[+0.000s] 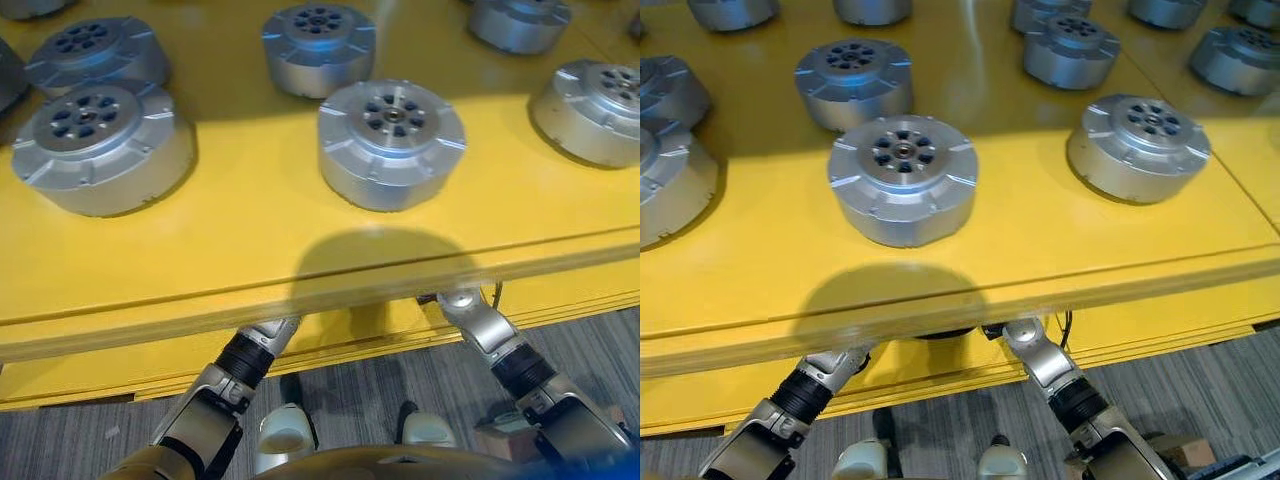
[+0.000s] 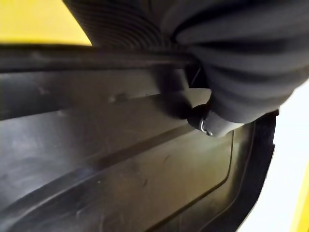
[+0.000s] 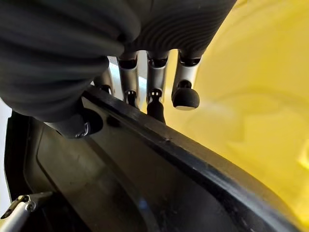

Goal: Move parts from the plastic box to the shelf.

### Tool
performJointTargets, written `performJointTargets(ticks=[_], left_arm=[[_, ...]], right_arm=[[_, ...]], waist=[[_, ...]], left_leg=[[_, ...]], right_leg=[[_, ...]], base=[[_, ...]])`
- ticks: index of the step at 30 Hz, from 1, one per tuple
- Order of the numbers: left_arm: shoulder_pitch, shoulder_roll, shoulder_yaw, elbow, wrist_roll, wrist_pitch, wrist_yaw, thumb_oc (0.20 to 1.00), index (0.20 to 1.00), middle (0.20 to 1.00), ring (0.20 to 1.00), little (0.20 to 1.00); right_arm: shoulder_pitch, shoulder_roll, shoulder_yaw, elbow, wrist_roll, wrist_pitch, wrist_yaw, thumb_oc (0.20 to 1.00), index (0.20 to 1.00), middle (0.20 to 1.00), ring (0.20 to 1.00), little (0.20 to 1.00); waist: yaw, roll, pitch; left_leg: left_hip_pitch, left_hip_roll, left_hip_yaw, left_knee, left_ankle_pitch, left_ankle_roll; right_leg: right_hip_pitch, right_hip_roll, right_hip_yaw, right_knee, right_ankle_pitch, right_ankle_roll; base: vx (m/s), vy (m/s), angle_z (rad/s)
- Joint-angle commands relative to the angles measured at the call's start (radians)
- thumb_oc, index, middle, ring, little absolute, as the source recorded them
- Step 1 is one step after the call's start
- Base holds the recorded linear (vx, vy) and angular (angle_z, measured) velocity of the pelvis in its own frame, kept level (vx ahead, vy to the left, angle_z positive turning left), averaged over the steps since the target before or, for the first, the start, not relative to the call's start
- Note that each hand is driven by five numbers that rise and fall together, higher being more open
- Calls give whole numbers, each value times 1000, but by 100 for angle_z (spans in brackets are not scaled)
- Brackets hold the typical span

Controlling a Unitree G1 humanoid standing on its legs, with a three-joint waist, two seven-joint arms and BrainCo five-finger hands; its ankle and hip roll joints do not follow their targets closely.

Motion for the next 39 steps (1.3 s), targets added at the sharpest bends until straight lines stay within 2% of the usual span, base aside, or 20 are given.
performJointTargets(ticks=[1,6,12,19,26,30,34,39], left_arm=[[-42,7,69,-14,8,-79,21,200,200,200,200,200],[-92,-8,67,33,-43,-82,38,200,200,200,200,200],[-139,-28,80,101,-85,-77,49,200,200,200,200,200],[-279,-23,66,185,-138,-82,55,200,200,200,200,200],[-438,4,55,242,-181,-111,56,200,200,200,200,200],[-485,24,57,221,-211,-91,34,200,200,200,200,200],[-478,33,54,211,-190,-68,38,200,200,200,200,200],[-487,25,59,232,-173,-90,37,200,200,200,200,200]], right_arm=[[-20,-47,-43,-41,4,-75,-3,200,200,200,200,200],[-91,-44,-16,-18,-60,-55,-17,200,200,200,200,200],[-153,-39,6,19,-114,-31,-13,200,200,200,200,200],[-315,-43,41,64,-132,1,-32,200,200,200,200,200],[-474,-79,56,79,-155,14,-40,200,200,200,200,200],[-524,-96,52,87,-168,32,-40,200,200,200,200,200],[-525,-109,57,93,-178,39,-66,200,200,200,200,200],[-531,-111,56,110,-179,17,-79,200,200,200,200,200]], waist=[[17,-2,-5],[16,6,30],[14,10,43],[15,14,85],[15,9,155],[23,-1,186],[30,-15,203],[26,-21,209]], left_leg=[[-20,44,-6,86,-86,-62],[-60,62,-21,144,-91,-67],[-69,75,-29,160,-85,-76],[-145,89,-36,202,-85,-85],[-272,93,-48,299,-97,-94],[-336,93,-57,349,-106,-94],[-360,89,-63,365,-113,-91],[-362,91,-61,370,-116,-89]], right_leg=[[-79,84,-8,142,-65,-97],[-122,101,-1,235,-103,-112],[-136,112,6,272,-117,-116],[-242,125,9,393,-158,-120],[-387,127,12,559,-221,-134],[-452,129,13,635,-252,-140],[-477,136,18,660,-261,-138],[-476,140,25,660,-260,-137]], base=[[-96,-75,1],[-78,-54,-4],[13,-24,-1],[-82,-29,-3],[-140,-27,1],[-121,-49,-2],[-80,-57,-1],[-16,-12,-2]])
